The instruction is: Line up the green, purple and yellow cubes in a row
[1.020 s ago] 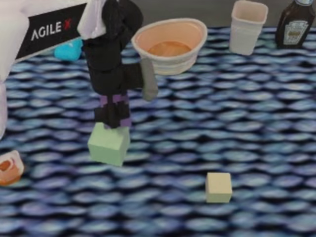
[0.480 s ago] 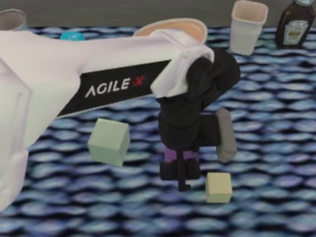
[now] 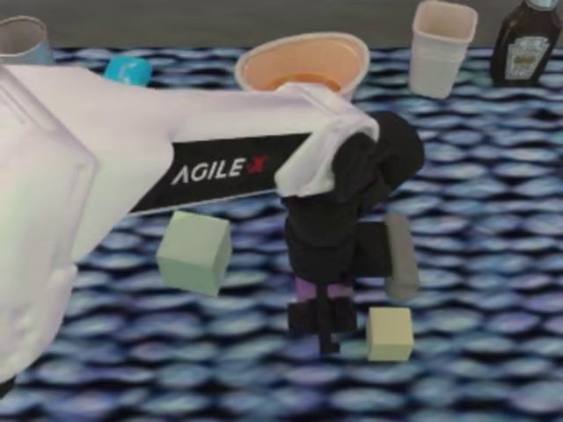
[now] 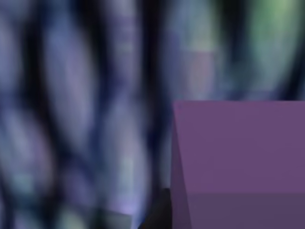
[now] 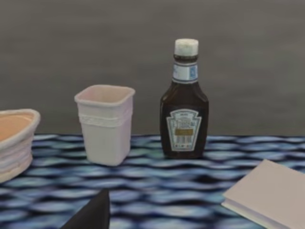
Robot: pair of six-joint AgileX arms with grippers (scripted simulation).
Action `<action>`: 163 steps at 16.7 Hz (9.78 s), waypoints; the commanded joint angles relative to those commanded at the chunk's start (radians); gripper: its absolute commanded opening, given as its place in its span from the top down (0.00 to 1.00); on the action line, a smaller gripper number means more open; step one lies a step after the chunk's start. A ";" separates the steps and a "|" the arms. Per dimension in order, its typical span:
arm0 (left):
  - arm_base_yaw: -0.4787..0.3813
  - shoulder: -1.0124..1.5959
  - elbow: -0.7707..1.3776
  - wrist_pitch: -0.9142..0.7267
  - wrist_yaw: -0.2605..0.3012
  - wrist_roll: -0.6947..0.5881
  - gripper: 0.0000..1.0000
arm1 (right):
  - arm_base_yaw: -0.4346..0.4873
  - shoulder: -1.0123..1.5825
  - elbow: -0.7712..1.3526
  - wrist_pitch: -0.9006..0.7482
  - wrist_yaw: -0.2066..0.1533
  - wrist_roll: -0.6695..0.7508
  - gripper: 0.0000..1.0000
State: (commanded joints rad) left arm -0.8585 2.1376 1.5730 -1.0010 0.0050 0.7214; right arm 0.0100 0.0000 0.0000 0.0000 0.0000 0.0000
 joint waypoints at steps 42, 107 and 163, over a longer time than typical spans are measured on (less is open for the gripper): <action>0.019 -0.037 0.078 -0.114 0.000 -0.007 0.00 | 0.000 0.000 0.000 0.000 0.000 0.000 0.00; 0.417 0.050 -0.113 0.165 -0.003 -0.916 1.00 | 0.000 0.000 0.000 0.000 0.000 0.000 0.00; 0.200 -0.164 -0.416 0.252 -0.007 -1.371 0.00 | 0.000 0.000 0.000 0.000 0.000 0.000 0.00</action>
State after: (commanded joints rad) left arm -0.6585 1.9732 1.1569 -0.7485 -0.0023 -0.6492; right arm 0.0100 0.0000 0.0000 0.0000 0.0000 0.0000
